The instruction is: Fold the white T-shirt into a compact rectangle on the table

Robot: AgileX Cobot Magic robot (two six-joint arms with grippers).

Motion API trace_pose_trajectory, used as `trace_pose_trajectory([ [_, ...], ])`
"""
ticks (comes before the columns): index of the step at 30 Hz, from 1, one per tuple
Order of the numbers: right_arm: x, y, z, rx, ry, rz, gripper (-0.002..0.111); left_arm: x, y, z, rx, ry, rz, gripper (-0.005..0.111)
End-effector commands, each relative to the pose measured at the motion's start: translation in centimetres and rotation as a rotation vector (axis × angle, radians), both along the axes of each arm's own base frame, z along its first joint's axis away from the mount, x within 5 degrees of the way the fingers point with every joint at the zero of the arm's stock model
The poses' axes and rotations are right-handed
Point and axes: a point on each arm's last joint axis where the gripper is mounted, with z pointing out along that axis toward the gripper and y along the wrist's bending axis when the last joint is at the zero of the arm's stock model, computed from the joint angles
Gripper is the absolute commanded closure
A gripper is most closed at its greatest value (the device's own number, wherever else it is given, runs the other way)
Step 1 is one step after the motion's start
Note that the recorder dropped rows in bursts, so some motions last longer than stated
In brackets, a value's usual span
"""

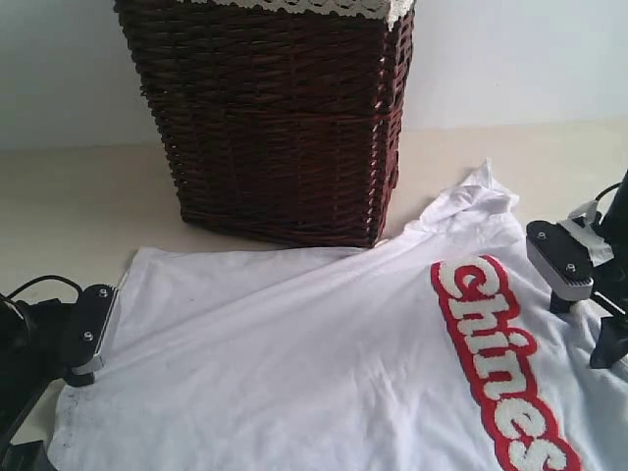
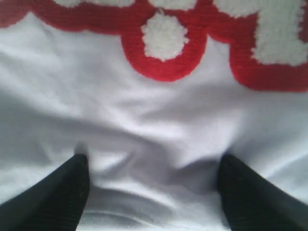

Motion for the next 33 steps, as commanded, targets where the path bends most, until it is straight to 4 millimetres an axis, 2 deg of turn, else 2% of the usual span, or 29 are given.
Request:
trace_pose_trajectory([
  [1,-1.9,1.7,0.5,0.185,0.21,-0.097,0.038,-0.8,0.1,-1.2,0.018,0.065,-0.008,0.007],
  [4,-1.7,2.8,1.0,0.291,0.213,-0.179,0.038,-0.8,0.1,-1.2,0.018,0.065,-0.008,0.007],
  [7,-1.3,3.4,2.7,0.364,0.137,-0.23,0.038,-0.8,0.1,-1.2,0.018,0.065,-0.008,0.007],
  [10,-0.6,3.5,5.9,0.38,-0.068,-0.26,0.038,-0.8,0.1,-1.2,0.018,0.065,-0.008,0.007],
  [13,0.2,2.7,8.8,0.315,-0.317,-0.298,0.038,-0.8,0.1,-1.2,0.018,0.065,-0.008,0.007],
  [16,0.7,1.6,10.2,0.209,-0.469,-0.35,0.038,-0.8,0.1,-1.2,0.018,0.065,-0.008,0.007],
  [19,0.4,0.9,9.2,0.126,-0.384,-0.467,0.038,-0.8,0.1,-1.2,0.018,0.065,-0.008,0.007],
  [24,-0.5,0.0,4.6,0.023,-0.055,-0.598,0.038,-0.8,0.1,-1.2,0.018,0.065,-0.008,0.007],
  [27,-0.2,-0.5,2.7,0.029,-0.008,-0.662,0.038,-0.8,0.1,-1.2,0.018,0.065,-0.008,0.007],
  [31,0.0,-0.6,1.2,0.032,0.034,-0.701,0.039,-0.8,0.1,-1.2,0.018,0.065,-0.008,0.007],
  [33,0.0,-0.4,0.9,0.05,0.058,-0.719,0.046,-0.8,0.1,-1.2,0.018,0.065,-0.008,0.007],
])
